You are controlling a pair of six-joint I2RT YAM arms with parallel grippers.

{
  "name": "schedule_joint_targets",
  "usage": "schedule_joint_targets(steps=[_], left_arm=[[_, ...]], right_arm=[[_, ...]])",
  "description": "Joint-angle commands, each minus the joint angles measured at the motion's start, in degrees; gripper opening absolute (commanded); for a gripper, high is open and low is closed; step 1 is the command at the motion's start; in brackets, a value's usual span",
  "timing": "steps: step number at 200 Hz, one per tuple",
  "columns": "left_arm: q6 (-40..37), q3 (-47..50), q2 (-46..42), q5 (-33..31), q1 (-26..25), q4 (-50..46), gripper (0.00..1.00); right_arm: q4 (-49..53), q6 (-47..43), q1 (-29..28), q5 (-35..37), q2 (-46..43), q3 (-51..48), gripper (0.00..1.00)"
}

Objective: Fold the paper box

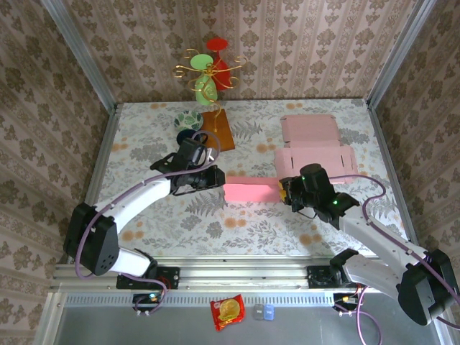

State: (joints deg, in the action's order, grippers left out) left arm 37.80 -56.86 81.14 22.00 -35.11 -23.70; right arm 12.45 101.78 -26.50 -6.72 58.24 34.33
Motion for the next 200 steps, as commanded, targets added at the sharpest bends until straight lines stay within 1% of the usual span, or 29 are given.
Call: schedule_joint_targets(steps=[1, 14, 24, 40, 56, 73, 105, 161, 183, 200], left_arm=[[-2.4, 3.0, 0.8, -4.1, -0.8, -5.6, 0.18], [-2.6, 3.2, 0.3, -4.5, -1.0, -5.3, 0.17], [-2.7, 3.2, -0.1, -4.9, -1.1, -5.2, 0.17], [-2.9, 3.1, -0.6, -5.2, -1.2, -5.0, 0.16], [-3.2, 3.1, -1.0, -5.6, -1.4, -5.1, 0.16], [-3.2, 2.9, -1.0, -5.7, -1.5, -4.9, 0.15], [-3.4, 2.5, -0.9, -6.0, -2.1, -4.7, 0.15], [-4.6, 2.8, -2.0, -7.7, -3.2, -4.9, 0.14], [-5.5, 3.4, -3.2, -8.9, -3.6, -4.8, 0.14], [-6.1, 4.2, -4.2, -10.1, -4.1, -4.6, 0.14]], right_arm=[[11.8, 0.1, 0.3, 0.7, 0.7, -0.5, 0.34], [12.2, -0.9, 0.3, 0.8, 0.1, 1.5, 0.43], [12.9, -1.4, 0.4, 0.9, -0.4, 3.1, 0.52], [12.7, 0.2, 0.3, 0.8, -1.7, 4.3, 0.65], [10.9, 3.2, 0.3, 0.5, -2.9, 4.4, 0.71], [8.6, 6.7, 0.4, 0.4, -3.5, 3.7, 0.74], [2.9, 10.3, 1.1, -0.6, -1.2, 2.2, 0.76], [-2.8, 9.7, 4.8, -4.4, 4.3, 1.6, 0.74], [-5.1, 8.8, 5.7, -8.4, 7.2, 1.5, 0.69], [-6.2, 7.6, 5.7, -12.6, 9.1, 1.4, 0.61]])
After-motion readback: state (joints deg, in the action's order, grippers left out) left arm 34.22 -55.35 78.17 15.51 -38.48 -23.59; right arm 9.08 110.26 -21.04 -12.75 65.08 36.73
